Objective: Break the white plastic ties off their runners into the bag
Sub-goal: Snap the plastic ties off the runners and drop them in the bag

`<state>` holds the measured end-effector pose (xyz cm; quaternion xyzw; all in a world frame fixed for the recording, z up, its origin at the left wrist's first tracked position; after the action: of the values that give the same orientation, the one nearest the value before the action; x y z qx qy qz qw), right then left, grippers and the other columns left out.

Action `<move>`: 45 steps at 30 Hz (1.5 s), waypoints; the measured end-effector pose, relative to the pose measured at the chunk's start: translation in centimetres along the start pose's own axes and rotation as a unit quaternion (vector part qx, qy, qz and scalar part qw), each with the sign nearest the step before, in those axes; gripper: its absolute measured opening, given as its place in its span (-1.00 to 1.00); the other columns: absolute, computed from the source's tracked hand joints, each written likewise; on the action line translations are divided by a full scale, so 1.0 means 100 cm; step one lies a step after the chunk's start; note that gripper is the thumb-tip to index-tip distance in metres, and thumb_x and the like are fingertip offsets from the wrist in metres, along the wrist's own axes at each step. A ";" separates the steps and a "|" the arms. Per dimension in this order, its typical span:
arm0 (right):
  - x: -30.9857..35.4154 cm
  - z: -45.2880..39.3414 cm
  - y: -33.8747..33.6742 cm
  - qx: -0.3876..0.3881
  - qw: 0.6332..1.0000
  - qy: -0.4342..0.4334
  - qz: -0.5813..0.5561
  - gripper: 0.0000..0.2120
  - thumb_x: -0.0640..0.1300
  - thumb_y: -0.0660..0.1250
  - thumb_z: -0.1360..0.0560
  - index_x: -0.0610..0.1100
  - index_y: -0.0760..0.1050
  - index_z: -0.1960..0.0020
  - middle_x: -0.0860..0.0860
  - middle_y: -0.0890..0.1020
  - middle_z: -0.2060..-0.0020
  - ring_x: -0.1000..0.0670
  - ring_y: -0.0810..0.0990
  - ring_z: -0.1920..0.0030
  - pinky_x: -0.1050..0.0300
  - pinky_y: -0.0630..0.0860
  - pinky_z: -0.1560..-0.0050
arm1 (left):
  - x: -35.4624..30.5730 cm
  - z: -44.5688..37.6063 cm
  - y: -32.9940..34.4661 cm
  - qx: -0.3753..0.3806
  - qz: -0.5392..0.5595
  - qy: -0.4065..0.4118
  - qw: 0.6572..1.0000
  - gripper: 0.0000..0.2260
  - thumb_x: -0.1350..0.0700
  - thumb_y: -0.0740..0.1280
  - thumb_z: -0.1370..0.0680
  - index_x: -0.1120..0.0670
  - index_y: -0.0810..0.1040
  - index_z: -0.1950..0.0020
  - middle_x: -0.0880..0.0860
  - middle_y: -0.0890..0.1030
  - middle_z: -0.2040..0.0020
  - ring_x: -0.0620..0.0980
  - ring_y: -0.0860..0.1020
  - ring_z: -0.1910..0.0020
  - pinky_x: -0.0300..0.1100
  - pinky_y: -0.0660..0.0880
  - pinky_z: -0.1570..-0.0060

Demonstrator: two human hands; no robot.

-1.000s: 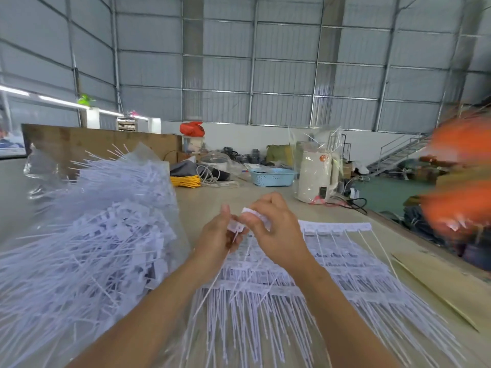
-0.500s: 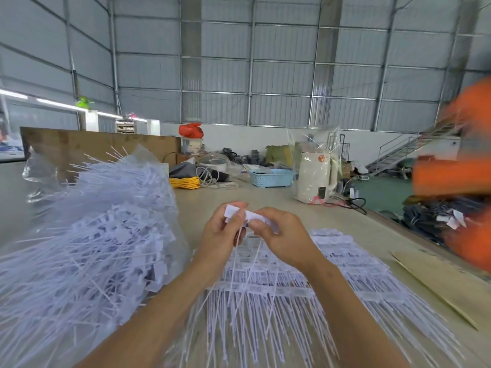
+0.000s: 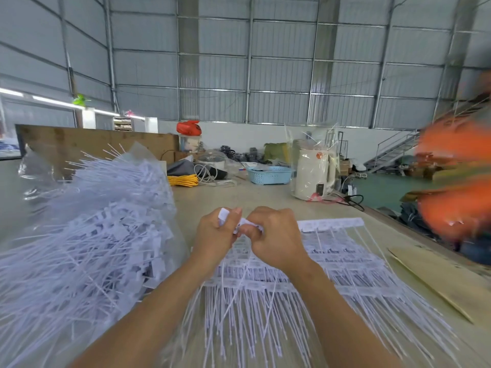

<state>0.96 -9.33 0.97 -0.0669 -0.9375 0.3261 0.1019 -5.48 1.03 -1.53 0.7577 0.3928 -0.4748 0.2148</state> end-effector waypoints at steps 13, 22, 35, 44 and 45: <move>-0.011 0.005 -0.036 -0.182 0.983 -0.013 0.033 -0.75 -0.22 0.38 -0.45 -0.19 0.46 0.38 -0.01 0.49 0.46 -0.07 0.44 0.48 0.06 0.37 0.23 | 0.001 -0.008 -0.025 -0.023 0.224 -0.194 0.955 -0.73 0.13 0.16 -0.65 0.13 0.38 0.25 0.04 0.39 0.45 -0.19 0.27 0.68 -0.42 0.17 0.67; -0.006 0.010 -0.037 -0.207 0.977 -0.051 0.020 -0.83 -0.21 0.35 -0.40 -0.18 0.50 0.36 0.14 0.30 0.43 0.06 0.27 0.46 0.11 0.30 0.28 | -0.083 -0.016 -0.105 0.036 -0.237 0.005 0.971 -0.90 0.05 0.23 -0.62 -0.01 0.42 -0.12 0.06 0.63 0.15 -0.08 0.47 0.46 -0.32 0.36 0.51; -0.001 0.010 -0.040 -0.204 0.977 -0.056 0.021 -0.78 -0.23 0.35 -0.40 -0.18 0.45 0.41 0.13 0.26 0.45 0.05 0.22 0.47 0.08 0.28 0.26 | 0.024 -0.067 -0.186 0.021 -0.726 -0.060 0.685 -0.59 0.01 0.02 -0.65 0.08 0.20 -0.49 0.09 0.34 -0.39 0.14 0.31 -0.33 0.02 0.33 -0.25; -0.006 0.010 -0.036 -0.201 0.978 -0.023 0.059 -0.70 0.06 0.22 -0.46 -0.09 0.59 0.29 0.04 0.57 0.30 -0.06 0.54 0.26 -0.07 0.37 0.11 | -0.023 -0.045 -0.161 0.052 -0.750 -0.140 0.645 -0.62 -0.01 0.07 -0.63 0.07 0.27 -0.43 0.09 0.41 -0.31 0.15 0.32 -0.34 0.13 0.19 -0.31; -0.006 0.009 -0.035 -0.193 0.979 -0.014 0.068 -0.68 0.10 0.20 -0.45 -0.07 0.61 0.26 0.03 0.60 0.26 -0.06 0.56 0.21 -0.08 0.35 0.08 | -0.038 -0.041 -0.150 0.014 -0.760 -0.098 0.642 -0.73 0.04 0.11 -0.61 0.07 0.42 -0.26 0.04 0.50 -0.09 0.11 0.42 -0.20 0.09 0.23 -0.27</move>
<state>1.11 -12.76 2.36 -0.1444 -0.9772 0.1466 0.0515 -16.12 11.44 4.46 0.1442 0.8009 -0.5475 -0.1951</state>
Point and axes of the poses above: each hand's wrist, its own z-axis away from the middle knuckle, its own y-axis out of the palm, x = y × z, the point moved 5 cm from there along -z, towards the middle knuckle
